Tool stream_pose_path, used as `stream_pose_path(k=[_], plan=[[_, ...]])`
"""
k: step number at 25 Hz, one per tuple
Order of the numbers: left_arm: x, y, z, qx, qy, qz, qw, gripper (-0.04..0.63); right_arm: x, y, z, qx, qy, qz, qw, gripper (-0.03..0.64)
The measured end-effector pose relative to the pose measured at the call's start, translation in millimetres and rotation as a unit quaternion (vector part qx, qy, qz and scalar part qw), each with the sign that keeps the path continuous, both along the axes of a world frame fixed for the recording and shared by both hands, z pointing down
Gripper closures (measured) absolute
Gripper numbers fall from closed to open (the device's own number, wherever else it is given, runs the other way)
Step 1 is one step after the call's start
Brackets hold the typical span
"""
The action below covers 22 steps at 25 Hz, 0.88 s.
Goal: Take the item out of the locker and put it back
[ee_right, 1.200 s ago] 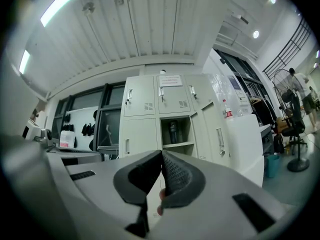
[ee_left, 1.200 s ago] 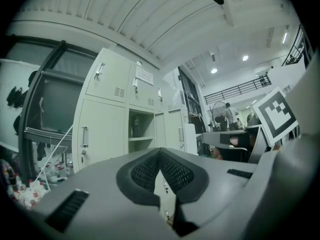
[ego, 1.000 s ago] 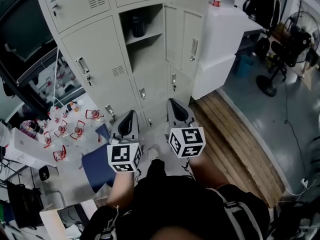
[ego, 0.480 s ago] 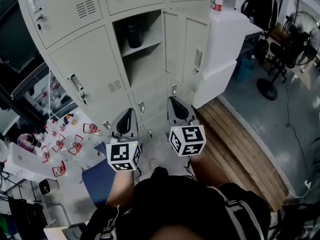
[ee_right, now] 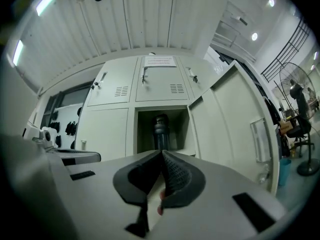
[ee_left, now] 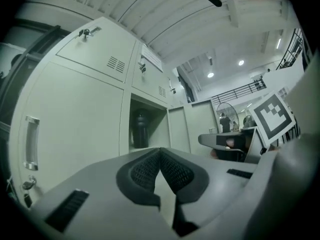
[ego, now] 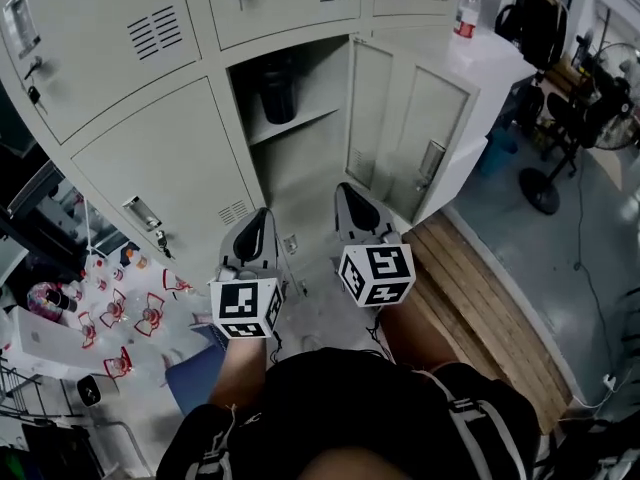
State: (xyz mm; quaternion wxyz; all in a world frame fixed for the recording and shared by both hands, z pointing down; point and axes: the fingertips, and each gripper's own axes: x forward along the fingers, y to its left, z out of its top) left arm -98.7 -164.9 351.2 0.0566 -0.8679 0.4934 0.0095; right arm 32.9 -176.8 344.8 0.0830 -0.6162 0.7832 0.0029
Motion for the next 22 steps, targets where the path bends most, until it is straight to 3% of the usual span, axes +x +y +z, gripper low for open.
stream_pose_path(k=[9,22], plan=[[-5,-84,-20,0.010,0.011,0.005,0.9999,0.584,-8,-95,-13,0.007,-0.003,-0.003,1.000,0.603],[8,-119,-15,-0.010,0.010,-0.038,0.9992,0.584,-2,-132,-12,0.011,-0.004,-0.073,0.997,0.603]])
